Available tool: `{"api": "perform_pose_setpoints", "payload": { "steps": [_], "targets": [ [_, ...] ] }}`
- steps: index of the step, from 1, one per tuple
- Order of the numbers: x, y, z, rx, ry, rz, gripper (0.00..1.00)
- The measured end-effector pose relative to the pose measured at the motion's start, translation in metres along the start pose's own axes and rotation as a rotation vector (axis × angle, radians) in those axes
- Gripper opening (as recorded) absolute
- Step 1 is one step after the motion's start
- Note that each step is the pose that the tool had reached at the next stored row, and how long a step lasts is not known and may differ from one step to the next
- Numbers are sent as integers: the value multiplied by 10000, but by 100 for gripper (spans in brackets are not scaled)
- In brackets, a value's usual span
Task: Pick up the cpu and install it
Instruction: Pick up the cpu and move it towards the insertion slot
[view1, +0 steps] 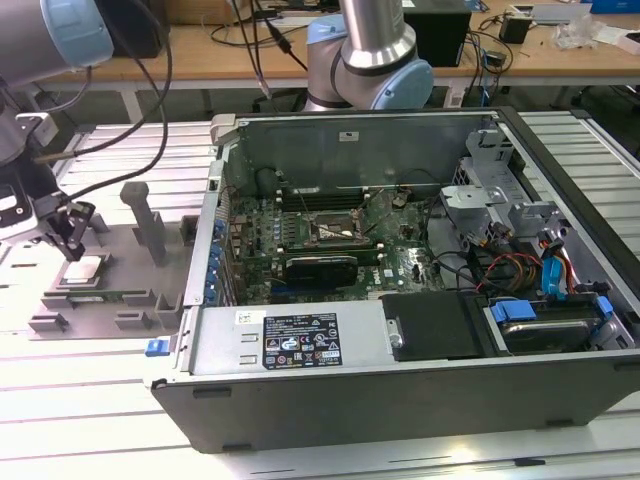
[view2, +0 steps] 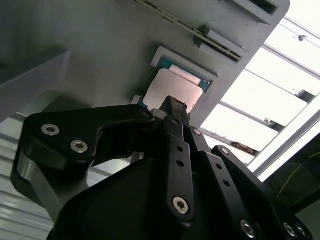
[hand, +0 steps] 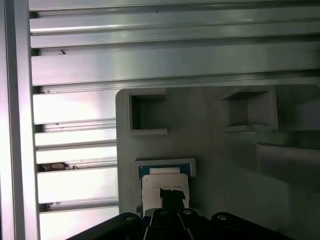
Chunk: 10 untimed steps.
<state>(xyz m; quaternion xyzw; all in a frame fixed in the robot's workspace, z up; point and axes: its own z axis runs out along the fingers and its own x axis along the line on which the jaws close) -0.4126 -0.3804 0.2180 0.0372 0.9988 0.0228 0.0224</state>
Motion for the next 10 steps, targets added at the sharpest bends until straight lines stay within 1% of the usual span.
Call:
{"api": "perform_pose_setpoints", "payload": {
  "steps": [3,4,5,7,10],
  "targets": [
    [2,-4,53,0,3,0,11],
    [3,-8,90,-1,3,0,11],
    [6,-20,110,0,4,-4,11],
    [13,-27,122,-2,3,-31,11],
    [21,-32,138,-10,16,-244,11]
  ]
}}
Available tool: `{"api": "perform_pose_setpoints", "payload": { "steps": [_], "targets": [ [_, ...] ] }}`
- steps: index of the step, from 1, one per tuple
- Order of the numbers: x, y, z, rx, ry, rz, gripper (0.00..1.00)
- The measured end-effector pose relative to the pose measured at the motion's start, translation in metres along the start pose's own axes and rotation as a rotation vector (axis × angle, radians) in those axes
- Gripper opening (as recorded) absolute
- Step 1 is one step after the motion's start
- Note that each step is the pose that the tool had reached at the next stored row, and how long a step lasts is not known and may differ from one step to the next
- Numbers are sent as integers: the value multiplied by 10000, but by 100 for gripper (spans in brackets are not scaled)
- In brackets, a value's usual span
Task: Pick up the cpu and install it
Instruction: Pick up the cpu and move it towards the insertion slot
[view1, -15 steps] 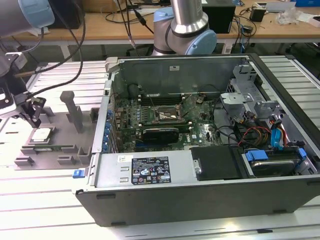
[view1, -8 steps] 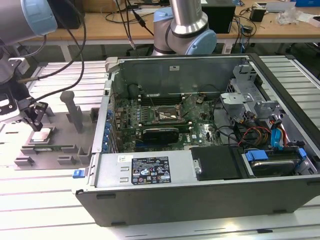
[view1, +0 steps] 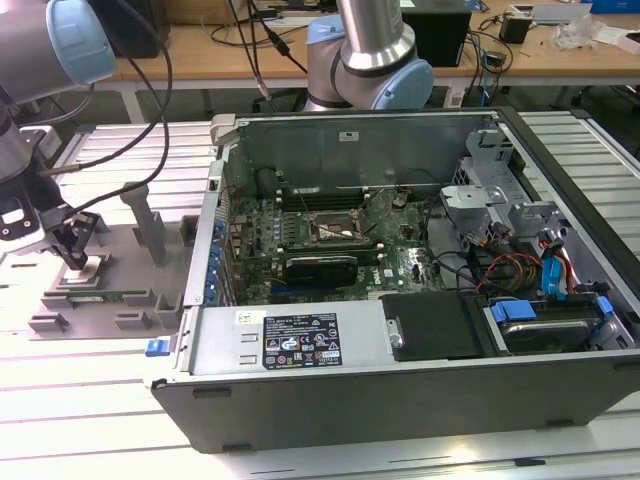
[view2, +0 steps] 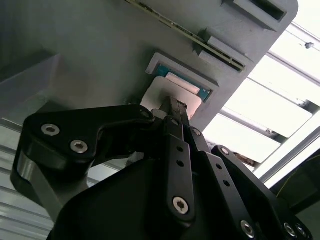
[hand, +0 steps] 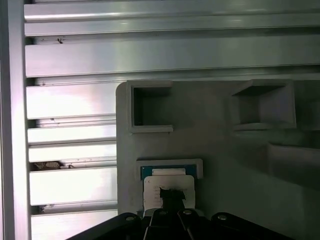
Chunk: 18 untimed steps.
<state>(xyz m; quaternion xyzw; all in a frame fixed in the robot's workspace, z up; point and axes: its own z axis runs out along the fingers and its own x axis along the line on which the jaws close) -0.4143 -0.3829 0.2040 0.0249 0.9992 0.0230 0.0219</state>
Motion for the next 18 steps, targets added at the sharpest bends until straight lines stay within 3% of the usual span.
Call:
{"api": "perform_pose_setpoints", "payload": {
  "steps": [6,9,16,17,18],
  "targets": [
    [1,0,1,-3,2,-43,11],
    [1,0,1,-2,2,-44,17],
    [1,0,1,-3,2,-47,60],
    [1,0,1,-3,2,-48,60],
    [1,0,3,-3,2,-48,66]
  ]
}}
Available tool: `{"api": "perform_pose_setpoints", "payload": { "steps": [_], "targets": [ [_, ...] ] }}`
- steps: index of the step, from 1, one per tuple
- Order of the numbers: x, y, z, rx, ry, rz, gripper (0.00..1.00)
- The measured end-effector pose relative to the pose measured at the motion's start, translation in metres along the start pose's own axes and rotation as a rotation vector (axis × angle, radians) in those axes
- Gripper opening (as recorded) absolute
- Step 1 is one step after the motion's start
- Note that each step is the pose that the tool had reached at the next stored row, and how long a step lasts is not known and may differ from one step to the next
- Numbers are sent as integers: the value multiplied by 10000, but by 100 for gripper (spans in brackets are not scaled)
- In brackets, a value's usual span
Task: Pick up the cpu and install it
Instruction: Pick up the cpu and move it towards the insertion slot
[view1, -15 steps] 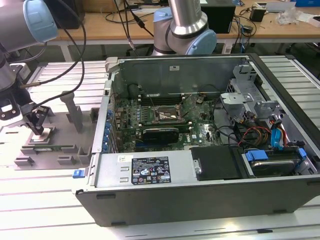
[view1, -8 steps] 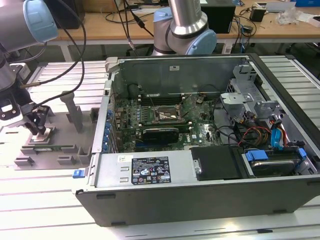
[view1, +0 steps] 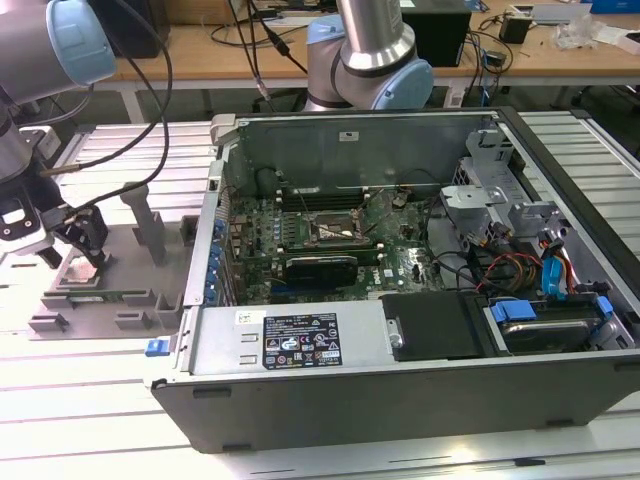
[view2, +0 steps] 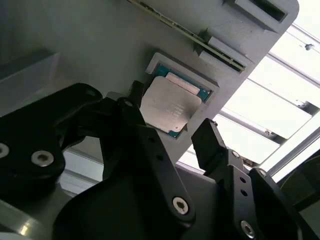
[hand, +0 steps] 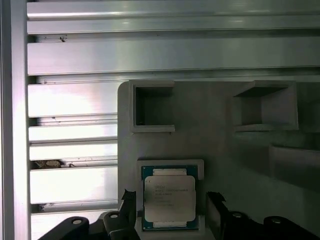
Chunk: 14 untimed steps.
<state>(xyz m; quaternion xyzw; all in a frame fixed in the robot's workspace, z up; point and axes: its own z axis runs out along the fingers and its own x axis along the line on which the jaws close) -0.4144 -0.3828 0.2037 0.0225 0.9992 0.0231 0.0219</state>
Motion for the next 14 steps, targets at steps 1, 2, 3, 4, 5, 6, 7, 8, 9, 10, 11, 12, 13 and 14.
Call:
{"api": "perform_pose_setpoints", "payload": {
  "steps": [1,2,3,4,5,6,7,8,9,10,11,12,13,14],
  "targets": [
    [0,-1,11,-2,-3,-3,66],
    [1,-1,22,-1,-1,-8,66],
    [1,-2,42,-1,0,-16,66],
    [2,-3,59,-2,1,-24,66],
    [4,-4,90,-2,2,-45,66],
    [4,-5,104,-5,3,-83,66],
    [5,-5,114,-9,11,-210,66],
    [5,-5,121,-15,15,-330,66],
    [5,-4,124,-16,18,-373,66],
    [4,-4,127,-16,19,-392,66],
    [4,-2,132,-18,17,-401,66],
    [5,1,138,-19,17,-403,66],
    [6,4,143,-19,18,-404,66],
    [7,9,153,-19,19,-404,66]
  ]
}}
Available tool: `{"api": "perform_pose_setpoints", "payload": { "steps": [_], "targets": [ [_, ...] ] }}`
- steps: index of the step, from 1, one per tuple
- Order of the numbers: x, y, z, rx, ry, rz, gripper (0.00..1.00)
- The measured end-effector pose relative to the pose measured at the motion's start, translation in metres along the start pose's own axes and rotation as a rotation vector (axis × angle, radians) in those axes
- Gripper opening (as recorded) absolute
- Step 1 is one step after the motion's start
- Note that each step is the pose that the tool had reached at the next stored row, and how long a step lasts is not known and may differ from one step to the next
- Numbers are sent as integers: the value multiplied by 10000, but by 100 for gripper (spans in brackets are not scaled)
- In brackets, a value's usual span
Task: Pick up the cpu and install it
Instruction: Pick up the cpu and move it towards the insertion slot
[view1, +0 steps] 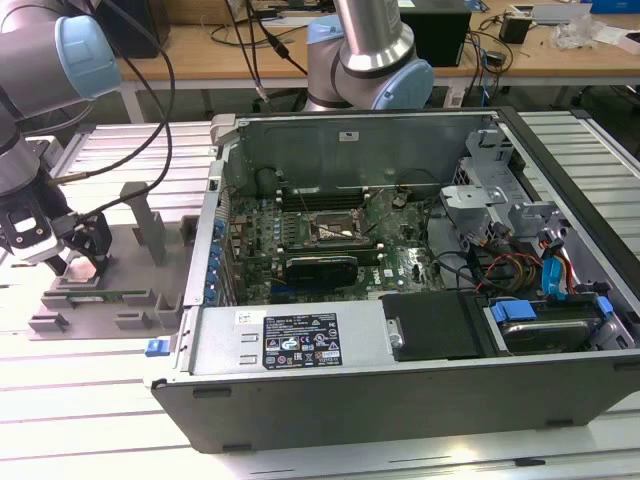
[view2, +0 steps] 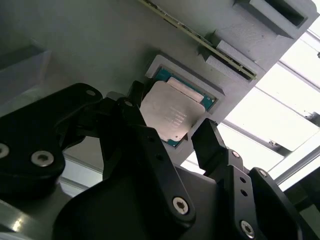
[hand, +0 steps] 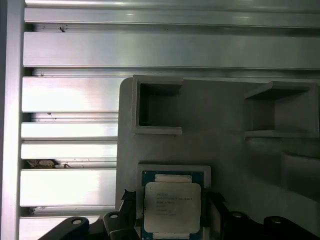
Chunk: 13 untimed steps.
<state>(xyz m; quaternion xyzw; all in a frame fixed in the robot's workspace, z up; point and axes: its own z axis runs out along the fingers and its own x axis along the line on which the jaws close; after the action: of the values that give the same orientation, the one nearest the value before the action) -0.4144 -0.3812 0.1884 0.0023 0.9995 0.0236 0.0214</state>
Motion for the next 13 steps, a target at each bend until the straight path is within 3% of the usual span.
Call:
{"api": "perform_pose_setpoints", "payload": {
  "steps": [13],
  "targets": [
    [2,18,11,-1,-1,0,66]
  ]
}}
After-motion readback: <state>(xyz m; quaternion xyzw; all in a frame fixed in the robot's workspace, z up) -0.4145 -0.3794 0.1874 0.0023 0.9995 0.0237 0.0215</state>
